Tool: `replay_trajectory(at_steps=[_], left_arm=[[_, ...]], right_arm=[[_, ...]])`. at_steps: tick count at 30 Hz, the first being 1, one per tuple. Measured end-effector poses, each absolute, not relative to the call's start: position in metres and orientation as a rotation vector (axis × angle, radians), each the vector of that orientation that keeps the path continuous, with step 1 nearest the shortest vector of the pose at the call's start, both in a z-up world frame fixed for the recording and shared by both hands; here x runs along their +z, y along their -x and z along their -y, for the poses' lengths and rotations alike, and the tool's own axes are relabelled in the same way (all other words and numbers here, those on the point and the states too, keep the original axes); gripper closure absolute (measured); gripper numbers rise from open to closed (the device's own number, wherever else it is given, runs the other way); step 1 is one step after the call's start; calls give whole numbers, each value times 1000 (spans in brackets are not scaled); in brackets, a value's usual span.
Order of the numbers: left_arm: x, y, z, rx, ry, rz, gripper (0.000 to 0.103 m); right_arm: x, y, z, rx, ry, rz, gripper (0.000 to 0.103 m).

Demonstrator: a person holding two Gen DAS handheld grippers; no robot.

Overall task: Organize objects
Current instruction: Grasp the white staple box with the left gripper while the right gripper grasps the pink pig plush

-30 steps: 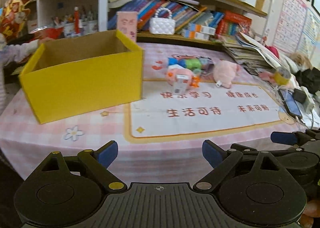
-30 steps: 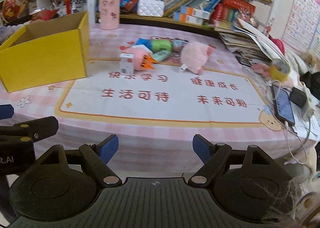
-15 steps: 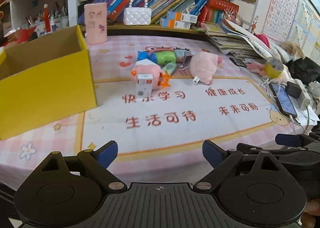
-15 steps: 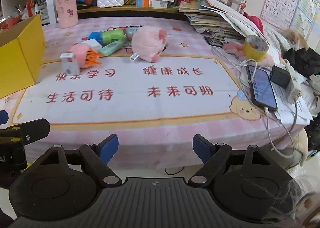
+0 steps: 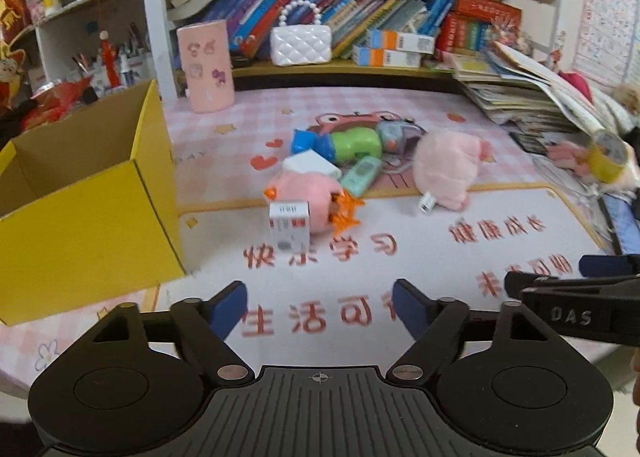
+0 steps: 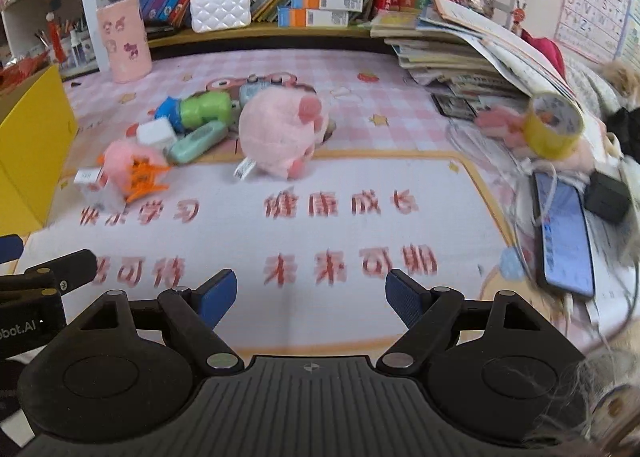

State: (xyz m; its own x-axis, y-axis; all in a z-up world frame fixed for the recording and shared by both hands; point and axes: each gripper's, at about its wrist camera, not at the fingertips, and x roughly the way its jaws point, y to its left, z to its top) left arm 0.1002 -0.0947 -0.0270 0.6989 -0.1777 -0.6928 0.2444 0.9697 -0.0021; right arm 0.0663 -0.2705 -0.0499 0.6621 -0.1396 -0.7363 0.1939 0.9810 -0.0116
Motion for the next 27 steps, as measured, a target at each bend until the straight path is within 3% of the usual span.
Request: replay_trajectory(at_steps=[7,11,15,21,27], left_arm=[[-30,-131,111,-151,-84,-764,48],[-32,-151,113,-93,-64,-768,51],[-39,-171,109,-42,-11,-779,51],[-47,-183,111,-41,6,-793,74],[-30,-161,105,-57,51,-746,75]], right_arm=[[-49,-115,297,-141,-65,-772,23],[-49,-146,302,-93,-39,-739,23],[-48,-176,302,-67,-25,-721,16],[-55,-209,305,-36,-28,-746,14],[-59,-218,302,9,-45,-735,23]])
